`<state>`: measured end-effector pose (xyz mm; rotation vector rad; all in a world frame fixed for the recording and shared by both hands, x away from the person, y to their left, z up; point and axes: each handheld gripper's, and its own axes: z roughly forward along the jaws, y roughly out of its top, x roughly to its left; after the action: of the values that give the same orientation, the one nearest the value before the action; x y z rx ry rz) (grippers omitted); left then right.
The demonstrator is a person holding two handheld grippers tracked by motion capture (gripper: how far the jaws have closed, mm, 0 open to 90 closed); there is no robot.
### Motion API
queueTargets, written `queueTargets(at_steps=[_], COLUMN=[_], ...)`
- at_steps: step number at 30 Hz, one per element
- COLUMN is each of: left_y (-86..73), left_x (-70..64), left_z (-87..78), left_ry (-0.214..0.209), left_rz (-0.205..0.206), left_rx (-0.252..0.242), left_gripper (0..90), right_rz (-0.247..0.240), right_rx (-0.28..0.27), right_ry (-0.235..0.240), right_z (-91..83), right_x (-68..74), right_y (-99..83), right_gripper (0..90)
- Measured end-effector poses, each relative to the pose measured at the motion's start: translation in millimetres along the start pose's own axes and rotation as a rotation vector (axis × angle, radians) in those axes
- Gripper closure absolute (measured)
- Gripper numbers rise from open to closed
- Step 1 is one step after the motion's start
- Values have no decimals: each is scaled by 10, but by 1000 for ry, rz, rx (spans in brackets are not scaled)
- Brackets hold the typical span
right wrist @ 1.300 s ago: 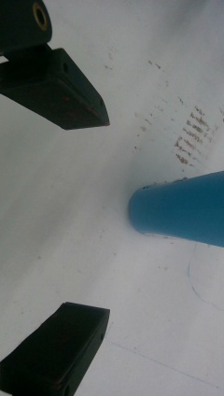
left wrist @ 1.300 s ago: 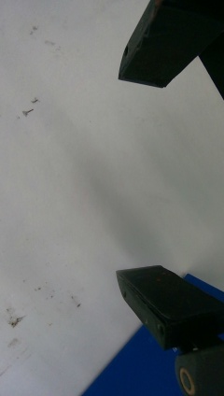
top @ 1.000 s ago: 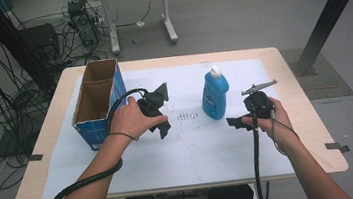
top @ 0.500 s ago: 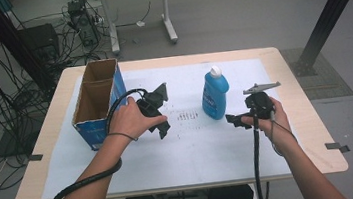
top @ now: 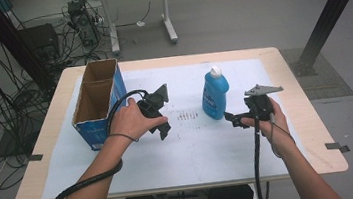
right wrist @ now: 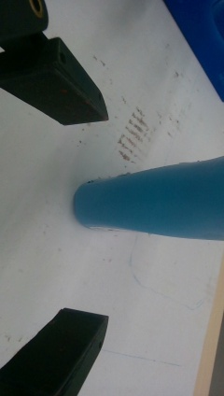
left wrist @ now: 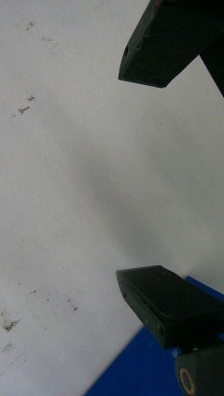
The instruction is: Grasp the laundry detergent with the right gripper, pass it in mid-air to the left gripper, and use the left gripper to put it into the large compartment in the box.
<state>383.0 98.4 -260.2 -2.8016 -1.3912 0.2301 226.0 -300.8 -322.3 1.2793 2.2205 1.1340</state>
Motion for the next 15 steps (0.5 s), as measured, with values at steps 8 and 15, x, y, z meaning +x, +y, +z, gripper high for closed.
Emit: queueTargets(at_steps=[8,15], left_y=[-8,-16], left_x=[0,3], left_z=[11,15], left_ry=[0,-1], left_rz=[-1,-3], left_rx=[3,0], left_gripper=[60,59], right_rz=[-6,-6], right_rx=[-32,-59], right_ry=[6,15], right_z=[10,33], right_x=[-13,-8], right_y=[-82,-151], right_gripper=[35,36])
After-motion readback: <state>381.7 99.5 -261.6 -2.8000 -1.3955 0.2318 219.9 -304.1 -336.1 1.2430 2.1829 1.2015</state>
